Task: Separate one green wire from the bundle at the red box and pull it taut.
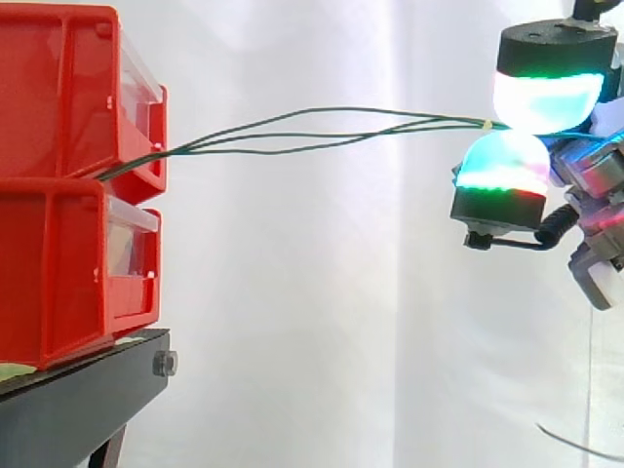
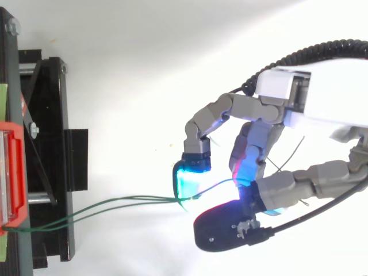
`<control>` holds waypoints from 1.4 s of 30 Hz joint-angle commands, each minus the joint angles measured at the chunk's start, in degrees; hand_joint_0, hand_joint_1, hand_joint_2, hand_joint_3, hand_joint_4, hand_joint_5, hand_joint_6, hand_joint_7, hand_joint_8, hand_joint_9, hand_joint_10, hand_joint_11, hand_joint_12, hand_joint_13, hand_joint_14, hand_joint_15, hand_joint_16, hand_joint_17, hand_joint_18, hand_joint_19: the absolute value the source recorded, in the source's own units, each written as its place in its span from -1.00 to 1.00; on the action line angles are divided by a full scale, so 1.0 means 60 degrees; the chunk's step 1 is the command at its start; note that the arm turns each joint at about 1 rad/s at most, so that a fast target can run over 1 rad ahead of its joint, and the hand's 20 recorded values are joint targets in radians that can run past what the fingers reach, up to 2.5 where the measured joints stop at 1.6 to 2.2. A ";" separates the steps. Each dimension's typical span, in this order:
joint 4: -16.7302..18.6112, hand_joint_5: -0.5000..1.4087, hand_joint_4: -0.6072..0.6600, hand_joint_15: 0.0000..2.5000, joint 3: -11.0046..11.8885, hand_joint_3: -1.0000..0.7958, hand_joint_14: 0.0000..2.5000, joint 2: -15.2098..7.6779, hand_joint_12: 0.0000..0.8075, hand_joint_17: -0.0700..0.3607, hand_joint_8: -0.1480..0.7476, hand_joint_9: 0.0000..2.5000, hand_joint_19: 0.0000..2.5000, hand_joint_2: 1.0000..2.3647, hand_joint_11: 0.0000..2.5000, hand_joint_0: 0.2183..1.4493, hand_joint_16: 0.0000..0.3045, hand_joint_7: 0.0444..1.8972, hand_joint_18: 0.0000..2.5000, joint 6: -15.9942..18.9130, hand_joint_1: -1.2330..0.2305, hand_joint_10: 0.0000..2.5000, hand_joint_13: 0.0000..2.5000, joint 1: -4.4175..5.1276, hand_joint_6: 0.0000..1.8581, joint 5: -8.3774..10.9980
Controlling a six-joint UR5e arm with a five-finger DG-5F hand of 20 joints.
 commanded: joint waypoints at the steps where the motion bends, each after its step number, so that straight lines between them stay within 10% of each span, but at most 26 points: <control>1: 0.0085 -0.66 0.05 -0.26 -0.0001 -0.17 -0.98 -0.0010 -0.12 -0.14 -0.15 0.16 -0.46 -0.98 0.28 -0.29 -0.66 -0.03 -0.39 -0.0007 -0.44 -1.00 -0.03 0.0020 -0.01 0.0016; 15: 0.0422 -0.64 0.14 -0.27 -0.0001 -0.44 -0.98 -0.0010 -0.08 -0.12 -0.10 0.21 -0.46 -1.00 0.28 -0.49 -0.65 -0.03 -0.37 -0.0007 -0.22 -0.99 0.00 0.0035 -0.03 0.0031; 25: 0.0554 -0.64 -0.04 -0.26 -0.0001 -0.15 -0.98 -0.0010 -0.13 -0.15 -0.15 0.20 -0.45 -0.98 0.30 -0.29 -0.67 0.07 -0.38 -0.0153 -0.41 -0.99 -0.02 0.0035 -0.01 0.0045; 31: 0.0554 -0.65 0.04 -0.26 -0.0001 -0.39 -0.98 -0.0010 -0.14 -0.16 -0.14 0.17 -0.47 -0.99 0.29 -0.21 -0.67 -0.03 -0.39 -0.0153 -0.55 -0.99 -0.03 0.0020 -0.01 0.0045; 42: 0.0554 -0.63 0.14 -0.28 -0.0001 -0.44 -0.98 -0.0010 -0.05 -0.10 -0.04 0.23 -0.48 -1.00 0.27 -0.58 -0.64 -0.02 -0.34 -0.0153 -0.32 -0.99 0.01 0.0020 -0.03 0.0045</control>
